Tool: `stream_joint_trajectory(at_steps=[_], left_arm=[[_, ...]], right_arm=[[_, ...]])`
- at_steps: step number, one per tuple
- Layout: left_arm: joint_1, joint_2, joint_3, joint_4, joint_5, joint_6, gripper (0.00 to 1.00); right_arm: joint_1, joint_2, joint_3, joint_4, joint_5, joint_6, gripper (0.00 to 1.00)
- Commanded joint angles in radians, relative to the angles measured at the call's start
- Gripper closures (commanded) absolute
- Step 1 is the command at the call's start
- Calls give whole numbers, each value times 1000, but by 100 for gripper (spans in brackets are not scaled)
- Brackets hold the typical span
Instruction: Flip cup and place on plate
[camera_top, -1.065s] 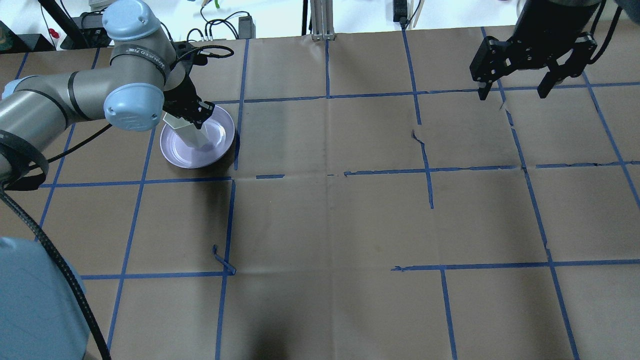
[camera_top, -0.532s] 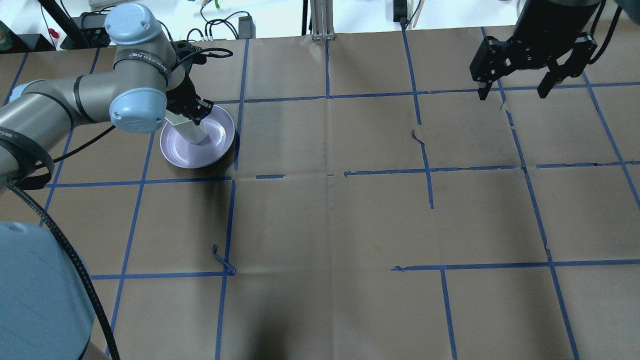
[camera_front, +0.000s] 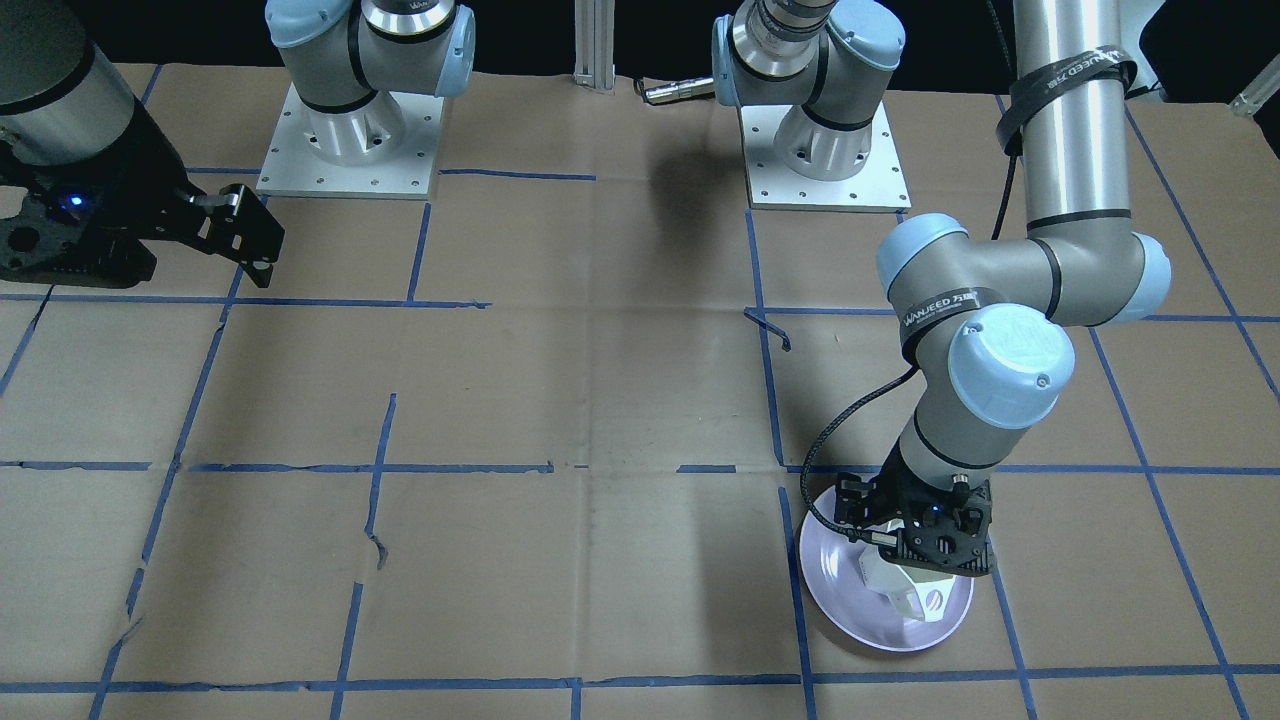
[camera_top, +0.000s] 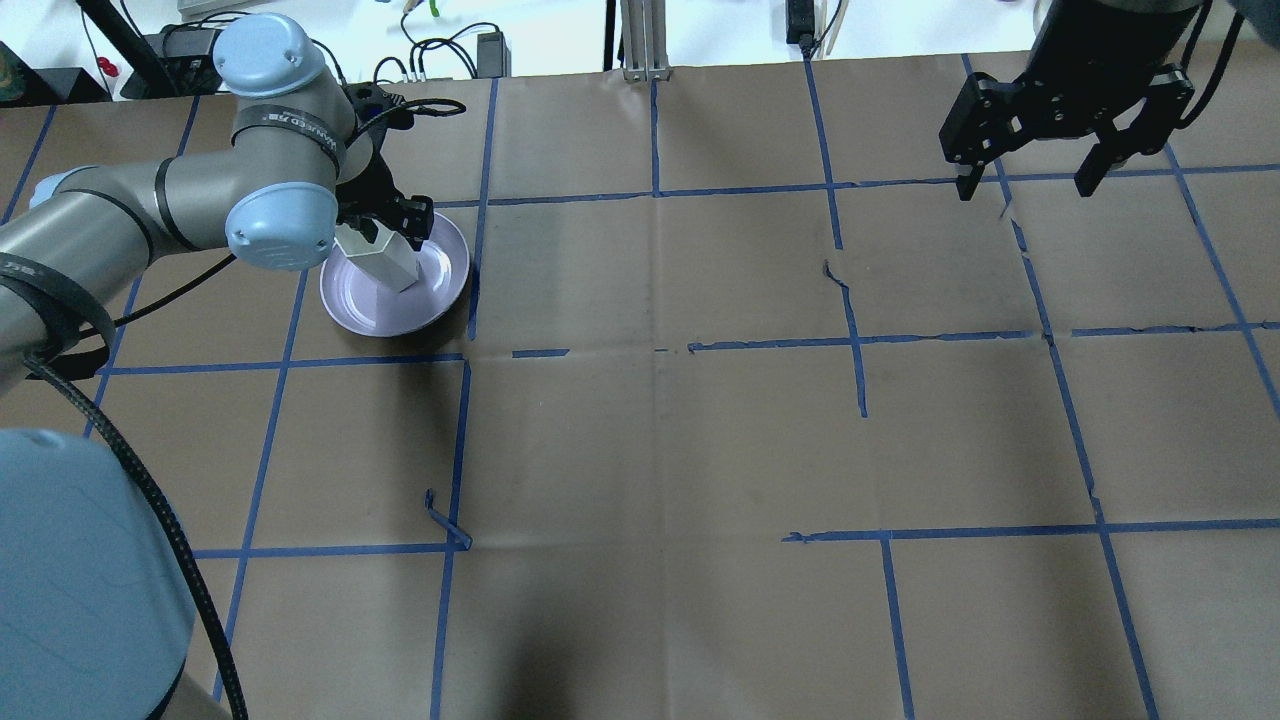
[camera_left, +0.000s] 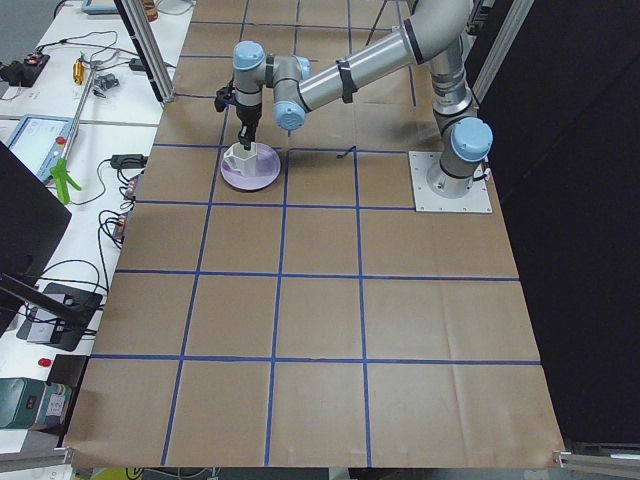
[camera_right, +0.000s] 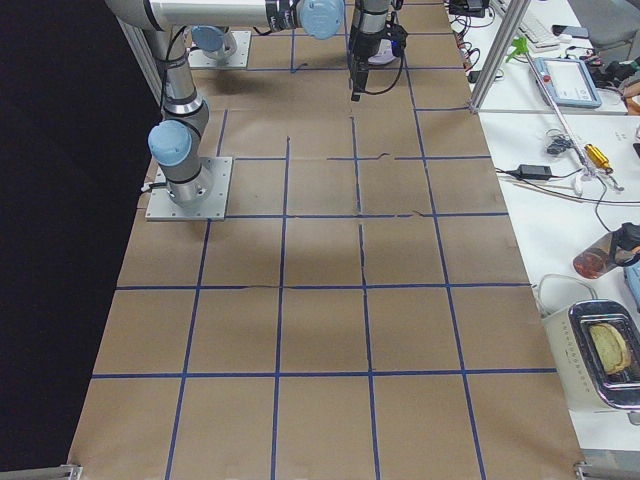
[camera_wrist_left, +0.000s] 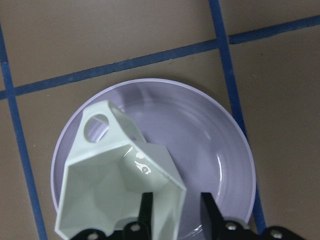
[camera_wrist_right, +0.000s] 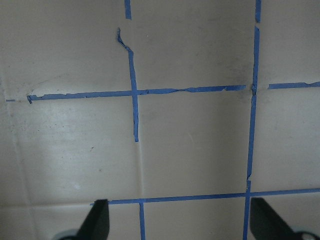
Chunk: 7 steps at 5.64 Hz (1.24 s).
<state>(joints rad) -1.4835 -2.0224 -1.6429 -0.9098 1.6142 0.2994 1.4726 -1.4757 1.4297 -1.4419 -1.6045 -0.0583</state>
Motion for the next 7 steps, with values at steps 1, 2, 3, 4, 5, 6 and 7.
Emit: stream_joint_trajectory(at_steps=[1,2,3,4,5,6,7], left_arm=[[-3,39,17,0,4,1,2],[-4,95,26,-33,13,1,2],[-4,173,40,-184,13,0,2],[-9,253,73,-395,13,-103,2],[-27,296,119,-561,3,-214,2],[-59,344,142,-675,13,-241,2],[-84,375,144,-731,13,-284,2]], right_arm=[[0,0,0,0,0,0,0],[0,0,0,0,0,0,0],[0,0,0,0,0,0,0],[0,0,0,0,0,0,0],[0,0,0,0,0,0,0],[0,0,0,0,0,0,0],[0,0,0,0,0,0,0]])
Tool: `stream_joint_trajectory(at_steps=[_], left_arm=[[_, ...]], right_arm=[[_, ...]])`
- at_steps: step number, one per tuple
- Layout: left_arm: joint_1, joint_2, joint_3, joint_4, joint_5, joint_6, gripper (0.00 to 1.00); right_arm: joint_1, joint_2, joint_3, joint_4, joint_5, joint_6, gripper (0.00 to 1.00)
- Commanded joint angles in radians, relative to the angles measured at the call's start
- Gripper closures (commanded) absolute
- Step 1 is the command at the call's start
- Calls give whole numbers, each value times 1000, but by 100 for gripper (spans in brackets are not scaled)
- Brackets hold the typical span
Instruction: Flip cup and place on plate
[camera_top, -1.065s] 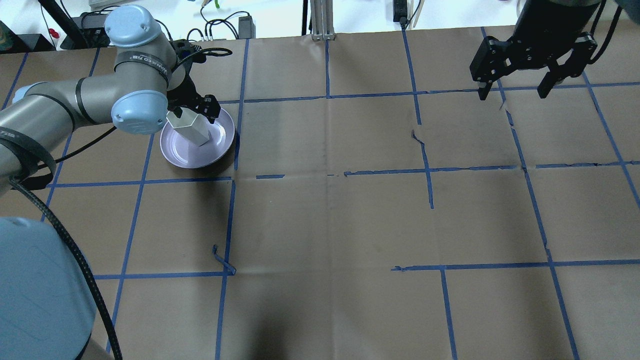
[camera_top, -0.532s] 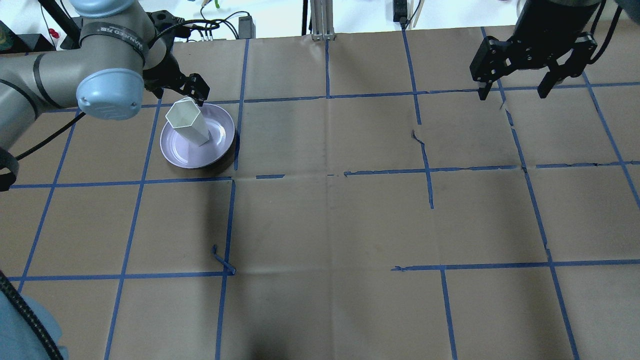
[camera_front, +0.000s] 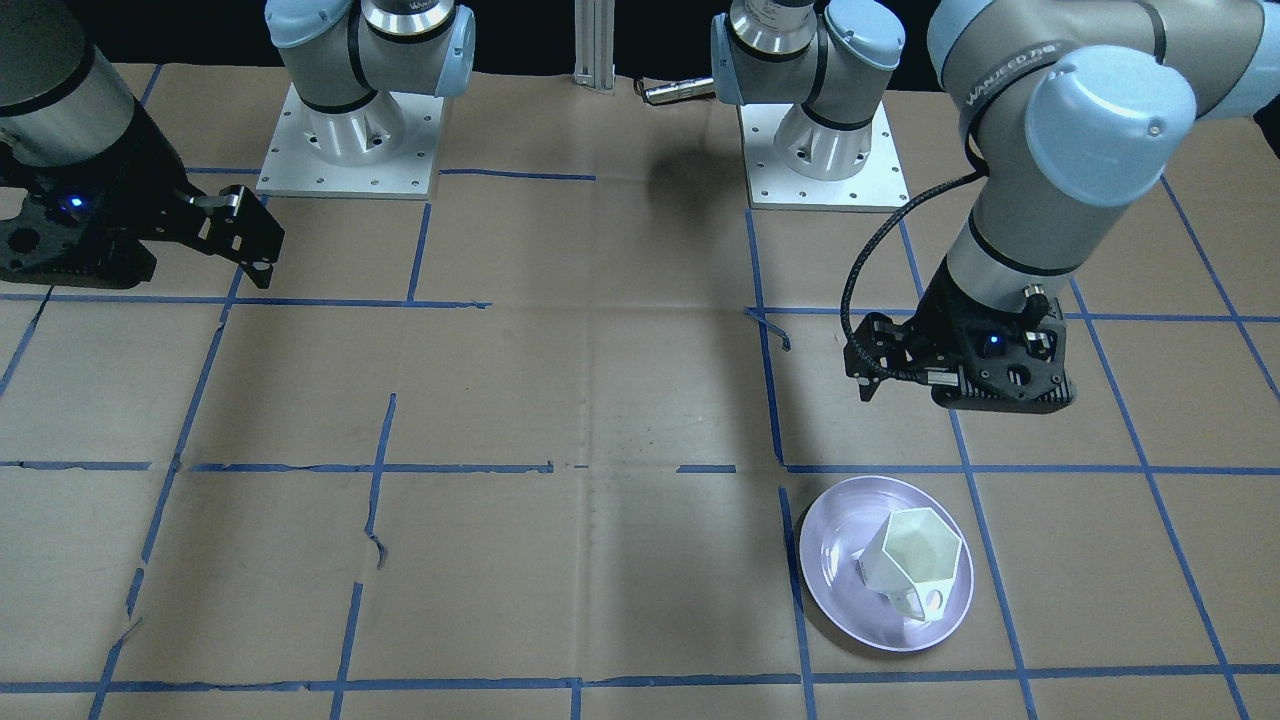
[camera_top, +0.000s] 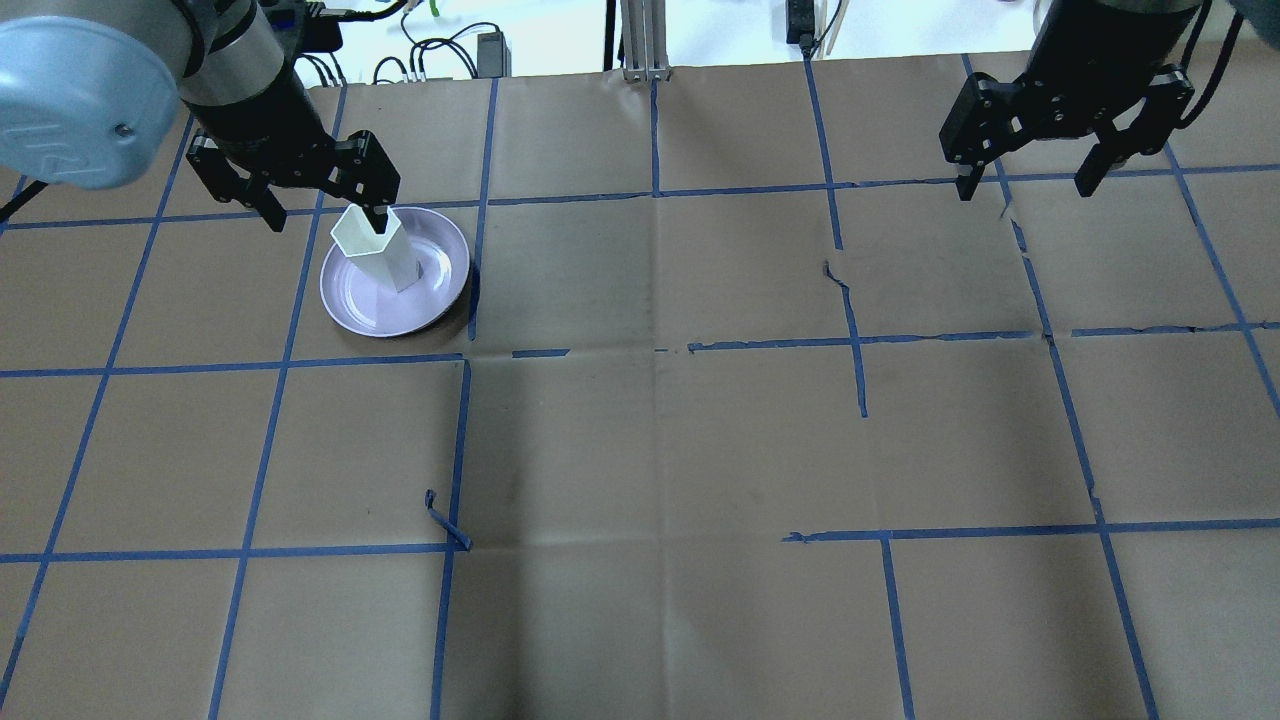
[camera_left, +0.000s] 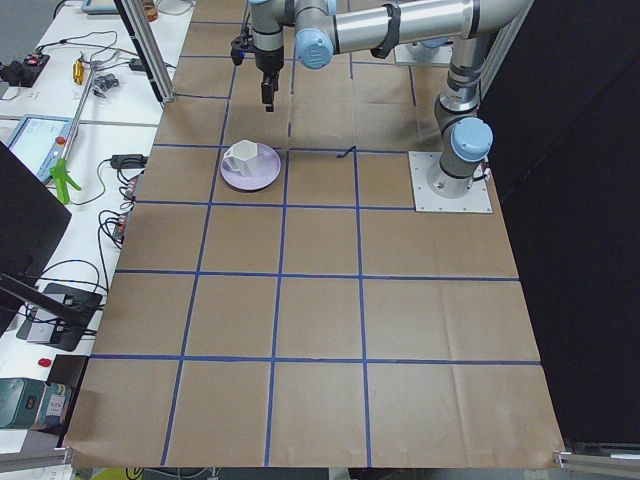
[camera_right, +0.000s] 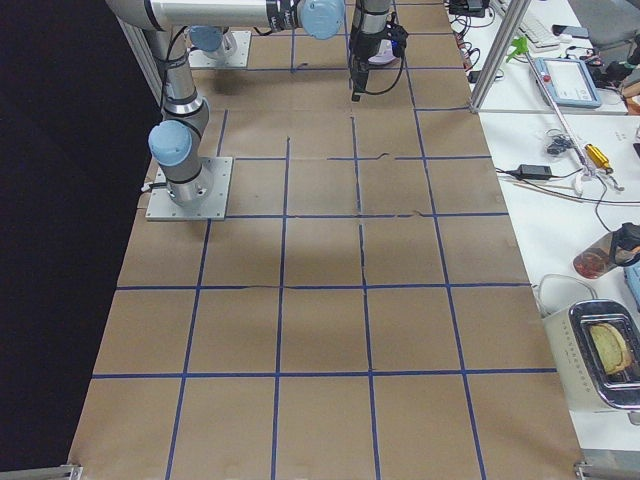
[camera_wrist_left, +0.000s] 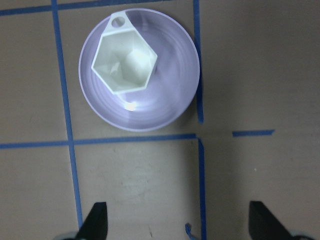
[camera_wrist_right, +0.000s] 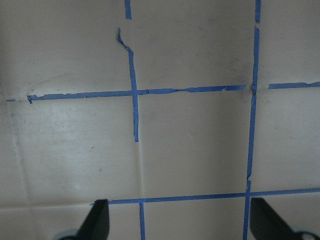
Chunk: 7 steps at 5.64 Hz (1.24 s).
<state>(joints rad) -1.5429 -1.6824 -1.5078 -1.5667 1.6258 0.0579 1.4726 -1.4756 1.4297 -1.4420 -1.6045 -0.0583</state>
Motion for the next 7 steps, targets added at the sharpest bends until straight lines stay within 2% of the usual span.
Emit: stream_joint_trajectory(at_steps=[1,7], left_arm=[[-41,47,9,-99,0,-49,2],[-48,56,9,-99,-44,-55,2]], right_arm=[[0,0,0,0,0,0,0],[0,0,0,0,0,0,0]])
